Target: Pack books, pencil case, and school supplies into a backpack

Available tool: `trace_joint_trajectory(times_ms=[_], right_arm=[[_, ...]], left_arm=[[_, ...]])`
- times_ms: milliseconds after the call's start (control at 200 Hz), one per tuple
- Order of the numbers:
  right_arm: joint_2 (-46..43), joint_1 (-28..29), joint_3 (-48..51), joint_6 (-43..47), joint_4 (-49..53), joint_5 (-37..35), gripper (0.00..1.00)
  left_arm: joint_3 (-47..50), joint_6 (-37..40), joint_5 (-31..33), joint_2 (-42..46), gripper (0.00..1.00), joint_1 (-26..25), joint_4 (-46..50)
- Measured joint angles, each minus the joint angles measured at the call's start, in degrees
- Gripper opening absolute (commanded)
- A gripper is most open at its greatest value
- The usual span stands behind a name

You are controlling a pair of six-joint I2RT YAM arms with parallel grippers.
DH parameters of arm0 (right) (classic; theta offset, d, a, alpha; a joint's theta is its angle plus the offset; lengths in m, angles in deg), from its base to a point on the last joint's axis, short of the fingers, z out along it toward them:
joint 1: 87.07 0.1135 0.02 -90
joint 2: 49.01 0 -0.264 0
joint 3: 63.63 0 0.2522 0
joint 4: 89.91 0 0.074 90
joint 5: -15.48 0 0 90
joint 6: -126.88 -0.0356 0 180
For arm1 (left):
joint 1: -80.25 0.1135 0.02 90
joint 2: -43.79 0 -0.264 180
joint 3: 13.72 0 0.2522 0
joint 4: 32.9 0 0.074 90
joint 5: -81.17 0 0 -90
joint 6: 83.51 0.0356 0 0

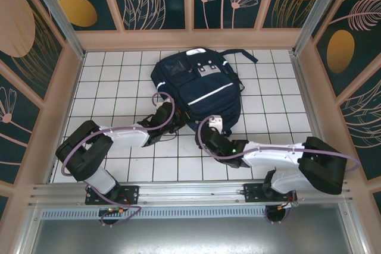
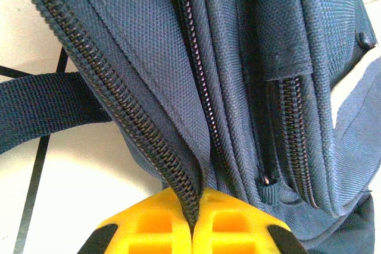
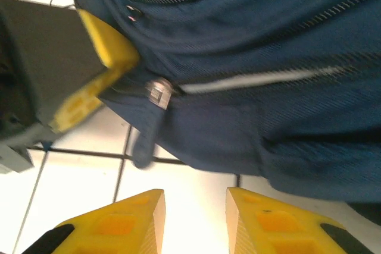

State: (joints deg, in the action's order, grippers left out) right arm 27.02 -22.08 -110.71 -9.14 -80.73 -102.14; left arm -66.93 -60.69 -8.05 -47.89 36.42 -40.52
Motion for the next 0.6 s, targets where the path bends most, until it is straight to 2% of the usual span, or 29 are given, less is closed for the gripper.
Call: trace_joint_trajectory(times_ms=[140, 275, 440, 601], right_arm=[[3.43, 2.49, -7.76, -1.03, 5.25, -4.09, 0.27], [3.76, 3.82, -9.35, -1.33, 7.41, -5.62, 0.25], [3.98, 3.28, -9.35, -1.51, 8.87, -5.51, 0.25], [3.98, 0.31, -8.22, -1.25, 6.49, -3.21, 0.24]], left_arm=[[0.0, 0.0, 0.0, 0.0, 0.0, 0.0, -0.02], [0.0, 0.0, 0.0, 0.0, 0.0, 0.0, -0.07], [0.0, 0.0, 0.0, -0.11, 0.0, 0.0, -0.22], [0.0, 0.0, -0.02, -0.17, 0.0, 0.0, -0.31]])
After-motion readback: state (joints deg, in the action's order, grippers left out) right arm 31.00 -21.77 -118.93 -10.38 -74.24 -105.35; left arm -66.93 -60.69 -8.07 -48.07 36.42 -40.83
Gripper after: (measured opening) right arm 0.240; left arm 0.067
